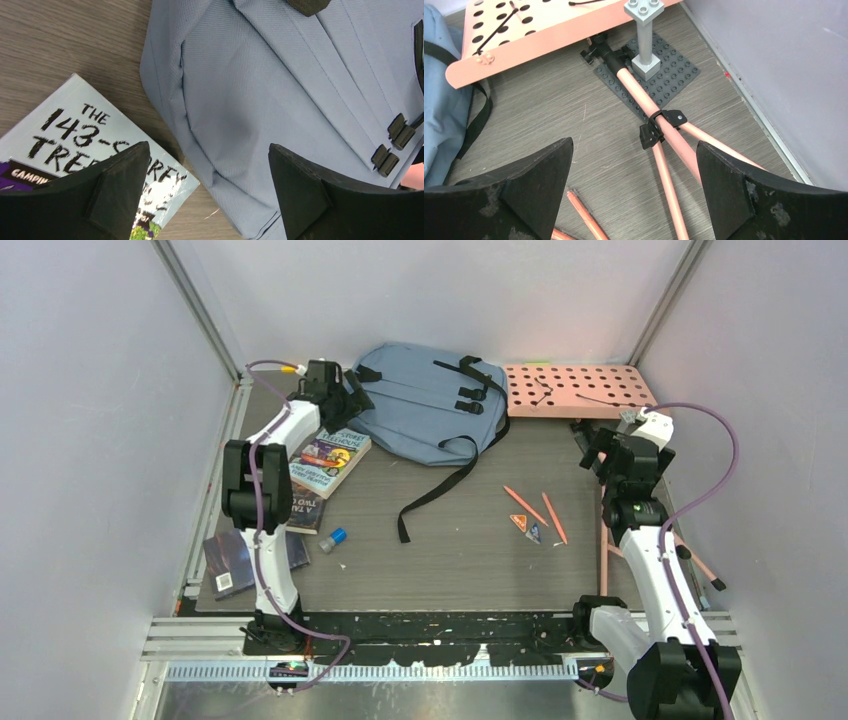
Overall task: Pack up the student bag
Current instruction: Pick up the student bag at the center of the board.
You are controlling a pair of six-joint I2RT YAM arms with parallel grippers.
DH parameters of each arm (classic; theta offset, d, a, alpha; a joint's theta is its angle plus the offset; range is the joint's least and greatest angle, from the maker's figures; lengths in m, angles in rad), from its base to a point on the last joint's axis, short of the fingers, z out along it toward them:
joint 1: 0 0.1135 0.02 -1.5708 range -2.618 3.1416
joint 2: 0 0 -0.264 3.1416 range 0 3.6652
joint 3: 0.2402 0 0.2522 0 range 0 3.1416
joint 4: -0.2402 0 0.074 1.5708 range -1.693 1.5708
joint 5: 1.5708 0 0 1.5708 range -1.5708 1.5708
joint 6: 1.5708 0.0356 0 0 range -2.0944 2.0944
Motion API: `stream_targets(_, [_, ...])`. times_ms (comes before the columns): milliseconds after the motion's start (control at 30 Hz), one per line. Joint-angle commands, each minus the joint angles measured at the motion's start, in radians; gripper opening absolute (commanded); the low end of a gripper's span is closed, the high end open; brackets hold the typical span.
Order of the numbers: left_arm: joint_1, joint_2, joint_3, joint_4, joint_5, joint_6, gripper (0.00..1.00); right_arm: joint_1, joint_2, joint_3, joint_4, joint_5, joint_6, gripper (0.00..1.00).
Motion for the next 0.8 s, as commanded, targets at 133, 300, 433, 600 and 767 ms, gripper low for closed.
stream_targets(133, [0.016, 0.1, 0.109, 0.048, 0.083, -0.08, 0.67, 0.0, 0.009, 0.096, -0.009, 0.076, 0.04, 1.0])
stream_targets(300, [0.051, 0.118, 0.096, 0.113, 0.161, -0.15, 0.18, 0.0, 0.029, 0.141, -0.057, 0.078, 0.057, 1.0])
stream_targets(433, [0.053, 0.082, 0.074, 0.172, 0.183, -0.144, 0.0, 0.0, 0.051, 0.172, -0.091, 0.127, 0.053, 1.0])
stream_targets(600, [0.053, 0.009, 0.065, 0.252, 0.221, -0.128, 0.0, 0.0, 0.093, 0.253, -0.175, 0.235, 0.082, 1.0])
stream_targets(767, [0.053, -0.036, 0.096, 0.31, 0.241, -0.115, 0.0, 0.0, 0.13, 0.331, -0.273, 0.33, 0.154, 1.0])
